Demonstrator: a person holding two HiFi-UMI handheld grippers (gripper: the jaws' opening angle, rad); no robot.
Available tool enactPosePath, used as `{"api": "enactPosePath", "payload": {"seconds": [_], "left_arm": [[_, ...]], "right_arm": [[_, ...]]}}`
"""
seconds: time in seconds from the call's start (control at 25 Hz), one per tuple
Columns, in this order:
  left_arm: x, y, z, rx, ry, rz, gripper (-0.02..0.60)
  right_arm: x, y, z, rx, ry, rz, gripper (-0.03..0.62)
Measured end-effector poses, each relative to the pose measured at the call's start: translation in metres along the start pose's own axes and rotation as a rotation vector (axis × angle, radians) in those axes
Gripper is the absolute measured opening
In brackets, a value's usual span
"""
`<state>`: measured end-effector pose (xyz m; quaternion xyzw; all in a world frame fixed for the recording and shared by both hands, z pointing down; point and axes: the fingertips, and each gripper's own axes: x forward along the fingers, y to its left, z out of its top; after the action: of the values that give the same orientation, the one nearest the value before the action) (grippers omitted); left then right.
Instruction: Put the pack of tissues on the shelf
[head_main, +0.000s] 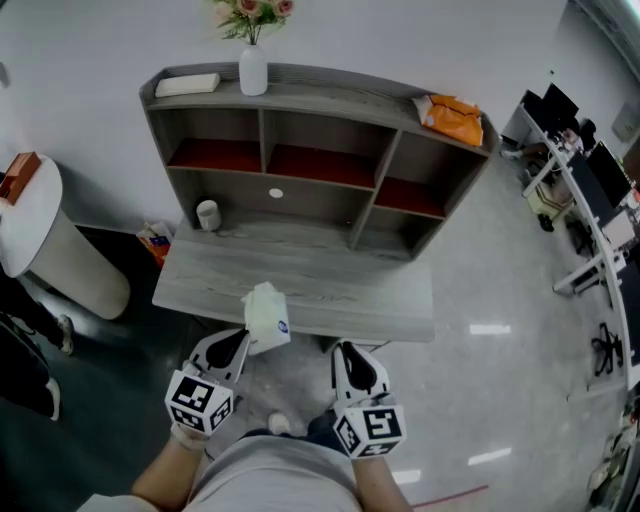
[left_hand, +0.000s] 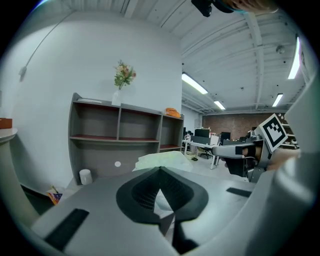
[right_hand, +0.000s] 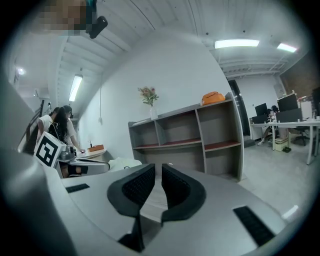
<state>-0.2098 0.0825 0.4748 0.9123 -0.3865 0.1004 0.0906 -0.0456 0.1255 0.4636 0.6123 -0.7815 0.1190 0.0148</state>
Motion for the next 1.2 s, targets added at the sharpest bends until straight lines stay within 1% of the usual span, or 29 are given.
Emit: {"api": "enactPosePath", "payload": {"seconds": [0.16, 0.28, 0.44, 0.64, 0.8, 0.92, 1.2], "left_arm": [[0.002, 0.011, -0.006, -0.011, 0.01, 0.0, 0.015], [0.005, 0.018, -0.012, -0.018, 0.023, 0.013, 0.015], [0.014, 0.028, -0.014, -0.021, 0.037, 0.046, 0.015], [0.039, 0.044, -0.01, -0.03, 0.055, 0.101, 0.015], [0.069, 0.053, 0.0, -0.032, 0.061, 0.141, 0.015], [0.092, 0.059, 0.012, -0.038, 0.06, 0.177, 0.015], [0.151, 0.064, 0.054, -0.028, 0.031, 0.26, 0.015]], "right_arm": [[0.014, 0.001, 0.001, 0.005, -0.003, 0.0, 0.051], [0.026, 0.0, -0.001, 0.008, -0.001, 0.015, 0.051], [0.05, -0.003, -0.005, 0.025, 0.02, 0.06, 0.051], [0.085, -0.014, -0.004, 0.03, 0.047, 0.128, 0.051], [0.118, -0.036, 0.001, 0.055, 0.068, 0.177, 0.051], [0.143, -0.049, 0.008, 0.044, 0.08, 0.223, 0.051], [0.184, -0.094, 0.04, 0.025, 0.07, 0.313, 0.051]]}}
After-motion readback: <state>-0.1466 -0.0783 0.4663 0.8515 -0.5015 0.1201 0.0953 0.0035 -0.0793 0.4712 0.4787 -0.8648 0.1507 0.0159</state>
